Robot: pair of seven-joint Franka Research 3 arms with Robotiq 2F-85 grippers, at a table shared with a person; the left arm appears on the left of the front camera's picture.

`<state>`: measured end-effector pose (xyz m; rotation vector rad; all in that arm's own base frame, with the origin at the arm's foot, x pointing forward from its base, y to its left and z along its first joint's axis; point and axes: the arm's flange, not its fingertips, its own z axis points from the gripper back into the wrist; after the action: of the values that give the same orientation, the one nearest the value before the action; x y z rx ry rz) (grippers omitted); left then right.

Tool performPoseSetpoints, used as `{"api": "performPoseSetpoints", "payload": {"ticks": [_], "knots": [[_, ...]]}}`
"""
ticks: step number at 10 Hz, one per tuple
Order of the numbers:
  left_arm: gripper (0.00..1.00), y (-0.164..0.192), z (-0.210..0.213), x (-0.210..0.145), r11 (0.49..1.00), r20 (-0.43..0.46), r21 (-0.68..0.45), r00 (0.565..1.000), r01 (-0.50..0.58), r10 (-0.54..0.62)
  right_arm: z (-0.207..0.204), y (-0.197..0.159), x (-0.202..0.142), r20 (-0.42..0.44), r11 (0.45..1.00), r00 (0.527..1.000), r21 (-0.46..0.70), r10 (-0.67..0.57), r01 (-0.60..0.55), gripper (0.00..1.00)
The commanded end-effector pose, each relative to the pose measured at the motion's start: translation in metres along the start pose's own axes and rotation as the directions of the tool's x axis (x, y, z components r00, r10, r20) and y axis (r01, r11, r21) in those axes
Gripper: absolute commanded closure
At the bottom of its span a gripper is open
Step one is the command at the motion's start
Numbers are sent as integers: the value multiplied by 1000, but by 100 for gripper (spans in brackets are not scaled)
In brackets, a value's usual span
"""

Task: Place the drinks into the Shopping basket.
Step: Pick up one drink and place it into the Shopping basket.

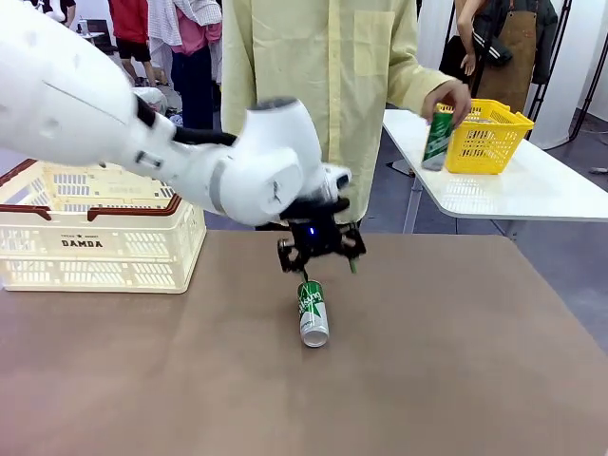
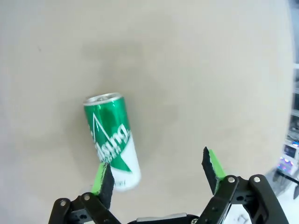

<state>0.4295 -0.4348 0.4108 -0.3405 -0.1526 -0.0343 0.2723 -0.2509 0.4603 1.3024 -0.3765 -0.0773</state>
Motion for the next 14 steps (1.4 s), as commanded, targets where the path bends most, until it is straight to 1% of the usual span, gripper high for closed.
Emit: {"api": "performPoseSetpoints", "payload": {"ticks": [1, 2, 3, 4, 5, 6, 7, 8, 9, 10, 11, 12, 14], "knots": [[0, 66, 81, -37, 985, -37, -149, 995, 88, -94, 1, 1, -2, -8, 1000, 1000, -2, 17, -17, 0], [0, 98, 110, -50, 974, -56, -204, 992, 98, -111, 1, 1, -2, -8, 1000, 1000, -2, 17, -17, 0], [0, 135, 132, -64, 966, -32, -237, 993, 100, -110, 1, 1, -2, -8, 1000, 1000, -2, 17, -17, 0], [0, 172, 149, -78, 942, -22, -303, 988, 142, -156, 1, 1, -2, -8, 1000, 1000, -2, 17, -17, 0], [0, 215, 165, -98, 908, -9, -385, 983, 168, -185, 1, 1, -2, -8, 1000, 1000, -2, 17, -17, 0], [0, 256, 177, -120, 878, 6, -450, 984, 161, -178, 1, 1, -2, -8, 1000, 1000, -2, 17, -17, 0], [0, 302, 186, -145, 805, 71, -550, 973, 223, -221, 1, 1, -2, -8, 1000, 1000, -2, 17, -17, 0], [0, 337, 185, -166, 693, 199, -637, 940, 338, -276, 1, 1, -2, -8, 1000, 1000, -2, 17, -17, 0], [0, 361, 176, -183, 647, 235, -686, 943, 332, -235, 1, 1, -2, -8, 1000, 1000, -2, 17, -17, 0], [0, 376, 164, -200, 595, 304, -706, 923, 385, -236, 1, 1, -2, -8, 1000, 1000, -2, 17, -17, 0], [0, 387, 152, -210, 571, 333, -723, 920, 389, -205, 1, 1, -2, -8, 1000, 1000, -2, 17, -17, 0], [0, 398, 141, -220, 536, 361, -740, 912, 407, -195, 1, 1, -2, -8, 1000, 1000, -2, 17, -17, 0], [0, 404, 131, -227, 496, 438, -734, 881, 465, -177, 1, 1, -2, -8, 1000, 1000, -2, 17, -17, 0]]}}
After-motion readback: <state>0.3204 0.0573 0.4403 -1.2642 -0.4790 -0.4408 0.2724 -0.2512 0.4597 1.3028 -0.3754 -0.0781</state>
